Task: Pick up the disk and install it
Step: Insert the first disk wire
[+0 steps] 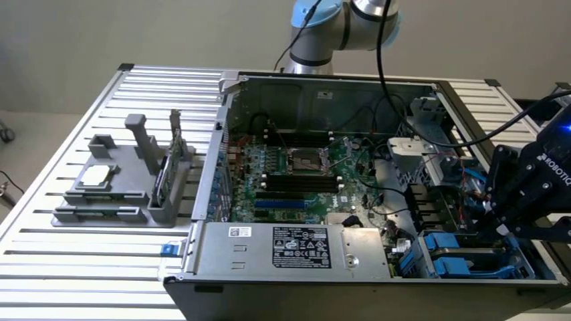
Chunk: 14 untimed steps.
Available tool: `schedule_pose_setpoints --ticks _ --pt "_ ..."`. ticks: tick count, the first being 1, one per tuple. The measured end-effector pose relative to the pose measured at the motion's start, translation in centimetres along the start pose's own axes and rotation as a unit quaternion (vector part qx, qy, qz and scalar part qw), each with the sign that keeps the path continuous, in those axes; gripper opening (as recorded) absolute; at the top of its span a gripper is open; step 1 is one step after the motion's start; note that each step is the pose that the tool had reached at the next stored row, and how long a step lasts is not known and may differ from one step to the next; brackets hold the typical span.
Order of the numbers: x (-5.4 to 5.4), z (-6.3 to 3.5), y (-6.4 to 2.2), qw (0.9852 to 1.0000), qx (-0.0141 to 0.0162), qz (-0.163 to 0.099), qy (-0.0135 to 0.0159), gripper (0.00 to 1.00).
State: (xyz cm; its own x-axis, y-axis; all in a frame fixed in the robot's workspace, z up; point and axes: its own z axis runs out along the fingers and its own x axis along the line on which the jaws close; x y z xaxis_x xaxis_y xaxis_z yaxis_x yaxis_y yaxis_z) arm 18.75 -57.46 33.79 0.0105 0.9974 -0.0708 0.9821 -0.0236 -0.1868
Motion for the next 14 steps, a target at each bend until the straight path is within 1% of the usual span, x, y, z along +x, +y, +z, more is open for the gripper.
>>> schedule_pose_setpoints --ticks 14 --pt "0.19 0.09 -0.01 1.0 -0.0001 -0.002 -0.0004 0.16"
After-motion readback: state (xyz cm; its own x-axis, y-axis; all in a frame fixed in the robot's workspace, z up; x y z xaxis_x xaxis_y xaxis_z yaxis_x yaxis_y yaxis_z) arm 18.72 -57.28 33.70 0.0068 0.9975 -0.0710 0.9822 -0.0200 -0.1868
